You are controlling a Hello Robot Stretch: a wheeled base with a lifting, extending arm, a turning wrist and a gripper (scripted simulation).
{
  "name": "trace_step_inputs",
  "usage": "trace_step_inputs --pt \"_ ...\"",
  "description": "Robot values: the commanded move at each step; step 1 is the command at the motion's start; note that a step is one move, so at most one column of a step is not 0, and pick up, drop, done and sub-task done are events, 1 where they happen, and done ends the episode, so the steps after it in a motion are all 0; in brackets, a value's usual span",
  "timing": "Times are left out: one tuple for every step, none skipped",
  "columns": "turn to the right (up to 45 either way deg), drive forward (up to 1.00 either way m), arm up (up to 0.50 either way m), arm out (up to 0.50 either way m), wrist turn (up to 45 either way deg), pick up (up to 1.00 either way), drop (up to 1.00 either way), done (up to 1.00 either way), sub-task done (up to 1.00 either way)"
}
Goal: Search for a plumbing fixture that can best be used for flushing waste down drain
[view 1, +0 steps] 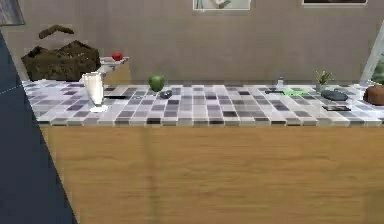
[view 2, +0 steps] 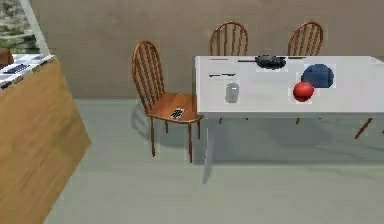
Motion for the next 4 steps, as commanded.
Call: trace_step_inputs --pt "45.0 0.0 0.0 0.0 0.0 0.0 0.0 0.0 0.0" --pt "45.0 0.0 0.0 0.0 0.0 0.0 0.0 0.0 0.0" --pt "45.0 0.0 0.0 0.0 0.0 0.0 0.0 0.0 0.0" --pt "27.0 0.0 0.0 0.0 0.0 0.0 0.0 0.0 0.0"
